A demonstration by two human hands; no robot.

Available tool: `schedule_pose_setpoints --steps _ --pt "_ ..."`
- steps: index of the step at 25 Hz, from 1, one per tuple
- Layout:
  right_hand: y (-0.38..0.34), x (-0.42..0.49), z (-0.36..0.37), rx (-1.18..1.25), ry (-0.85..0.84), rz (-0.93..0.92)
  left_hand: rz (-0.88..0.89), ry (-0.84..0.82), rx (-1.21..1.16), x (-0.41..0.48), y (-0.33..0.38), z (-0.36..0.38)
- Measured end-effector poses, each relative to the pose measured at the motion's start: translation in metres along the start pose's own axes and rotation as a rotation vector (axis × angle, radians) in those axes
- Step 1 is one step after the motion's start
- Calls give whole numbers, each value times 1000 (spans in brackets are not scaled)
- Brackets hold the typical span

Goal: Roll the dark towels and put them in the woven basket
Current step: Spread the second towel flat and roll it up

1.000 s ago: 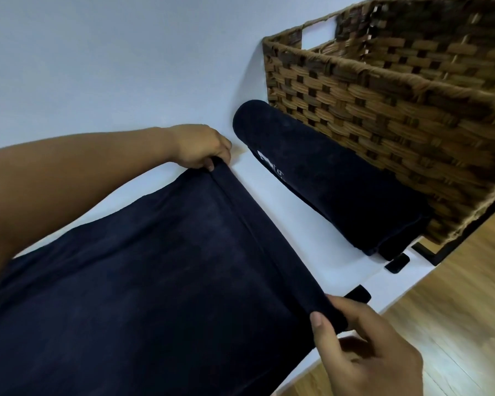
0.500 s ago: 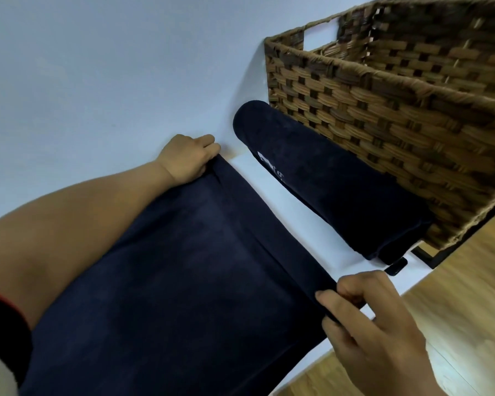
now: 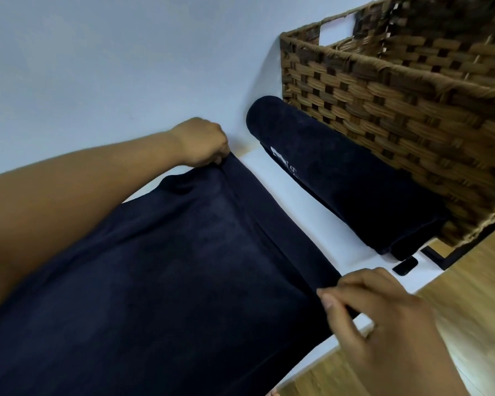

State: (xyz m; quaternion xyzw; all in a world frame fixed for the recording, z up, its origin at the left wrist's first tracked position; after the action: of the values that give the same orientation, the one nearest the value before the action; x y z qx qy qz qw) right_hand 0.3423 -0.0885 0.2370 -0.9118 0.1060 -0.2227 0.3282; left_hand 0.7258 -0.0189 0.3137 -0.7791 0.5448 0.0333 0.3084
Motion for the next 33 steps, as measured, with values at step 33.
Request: schedule_pose_setpoints --steps 33 --pt "-21 31 -20 188 -471 73 -13 150 -134 -40 7 17"
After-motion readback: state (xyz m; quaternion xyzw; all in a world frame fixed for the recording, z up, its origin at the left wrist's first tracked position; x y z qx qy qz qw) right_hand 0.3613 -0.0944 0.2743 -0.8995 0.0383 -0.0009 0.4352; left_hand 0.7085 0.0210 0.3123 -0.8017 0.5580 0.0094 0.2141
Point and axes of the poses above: each hand's wrist, its own x-axis towards the middle knuckle, its own z-axis out of the palm, y = z × x, the point moved 1 cm from there along x, towards the middle knuckle, and after that the axes turned 11 degrees about -y, right-handed, at the moved point
